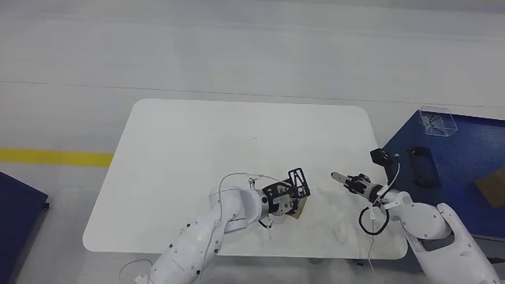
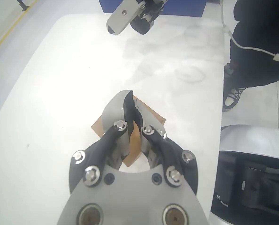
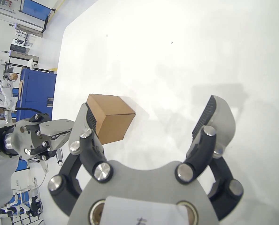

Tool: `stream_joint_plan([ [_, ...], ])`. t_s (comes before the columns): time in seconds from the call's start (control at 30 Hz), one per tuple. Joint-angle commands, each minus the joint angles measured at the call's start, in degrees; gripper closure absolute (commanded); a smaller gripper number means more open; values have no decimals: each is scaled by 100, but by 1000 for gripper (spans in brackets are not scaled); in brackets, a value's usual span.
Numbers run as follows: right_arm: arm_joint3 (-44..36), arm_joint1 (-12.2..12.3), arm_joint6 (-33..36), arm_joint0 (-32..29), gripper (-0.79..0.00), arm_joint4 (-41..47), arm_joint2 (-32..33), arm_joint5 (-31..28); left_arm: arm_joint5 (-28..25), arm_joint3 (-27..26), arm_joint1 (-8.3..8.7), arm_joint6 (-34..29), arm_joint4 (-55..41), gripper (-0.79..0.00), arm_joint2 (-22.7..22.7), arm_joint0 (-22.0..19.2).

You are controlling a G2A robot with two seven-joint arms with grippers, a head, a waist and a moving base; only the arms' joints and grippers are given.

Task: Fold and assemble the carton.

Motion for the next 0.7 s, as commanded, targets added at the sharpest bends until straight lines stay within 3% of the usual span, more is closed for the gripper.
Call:
stream_joint_plan([
  [0.0, 0, 0, 0, 0, -785, 0, 0, 0, -60, -14, 19, 137, -271, 0, -124, 36],
  [0.17, 0, 0, 0, 0, -785, 0, 0, 0, -73, 149, 31, 141, -561, 0, -215, 12],
  [0.43, 0, 0, 0, 0, -785, 0, 0, 0, 256, 699, -86, -218, -615, 0, 119, -243],
  [0.67, 0, 0, 0, 0, -785, 0, 0, 0, 342, 502, -72, 228, -517, 0, 98, -211],
])
